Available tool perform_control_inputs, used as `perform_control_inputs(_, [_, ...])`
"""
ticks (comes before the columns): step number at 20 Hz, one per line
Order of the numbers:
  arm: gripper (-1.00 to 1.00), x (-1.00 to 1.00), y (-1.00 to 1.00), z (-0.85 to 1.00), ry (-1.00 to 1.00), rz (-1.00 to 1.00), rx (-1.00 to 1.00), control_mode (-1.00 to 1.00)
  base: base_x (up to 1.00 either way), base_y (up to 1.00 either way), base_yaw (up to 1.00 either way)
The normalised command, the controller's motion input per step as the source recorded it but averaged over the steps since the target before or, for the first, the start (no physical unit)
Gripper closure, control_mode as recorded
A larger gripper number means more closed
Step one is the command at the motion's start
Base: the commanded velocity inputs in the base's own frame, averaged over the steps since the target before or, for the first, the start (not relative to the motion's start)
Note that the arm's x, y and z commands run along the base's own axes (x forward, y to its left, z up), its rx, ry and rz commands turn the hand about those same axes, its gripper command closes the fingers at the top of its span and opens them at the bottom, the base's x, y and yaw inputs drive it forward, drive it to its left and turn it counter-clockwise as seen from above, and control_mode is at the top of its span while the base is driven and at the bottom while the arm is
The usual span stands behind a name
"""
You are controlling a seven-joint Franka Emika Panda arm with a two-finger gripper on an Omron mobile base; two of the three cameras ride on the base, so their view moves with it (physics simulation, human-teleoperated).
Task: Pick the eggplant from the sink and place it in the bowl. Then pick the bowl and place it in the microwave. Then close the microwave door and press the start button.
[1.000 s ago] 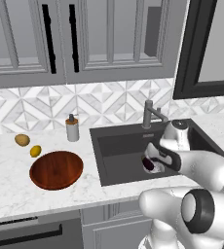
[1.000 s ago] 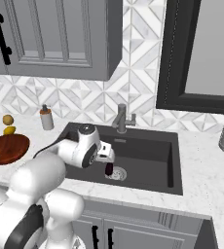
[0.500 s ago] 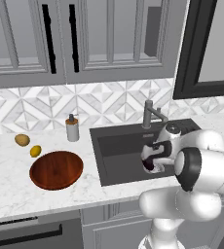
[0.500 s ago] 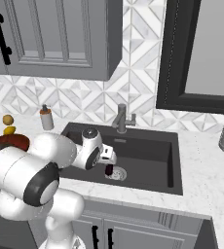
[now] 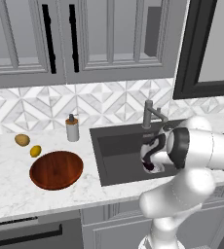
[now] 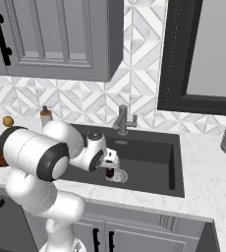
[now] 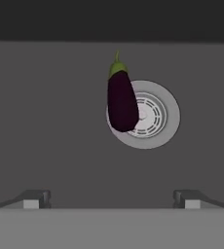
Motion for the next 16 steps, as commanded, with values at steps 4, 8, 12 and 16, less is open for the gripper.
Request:
perform_control_inputs(4, [-1.0, 0.24, -0.21, -0.22, 0.01, 0.0, 0.02, -1.0, 0.0, 0.0, 0.0])
perform_control_inputs(8, [-1.0, 0.28, 0.0, -0.32, 0.0, 0.0, 0.03, -1.0, 0.0, 0.0, 0.0])
perform_control_inputs(12, [-1.0, 0.29, 0.0, -0.4, 0.0, 0.0, 0.01, -1.0, 0.0, 0.0, 0.0])
perform_control_inputs(16, [-1.0, 0.31, 0.0, -0.34, 0.0, 0.0, 0.0, -1.0, 0.0, 0.0, 0.0])
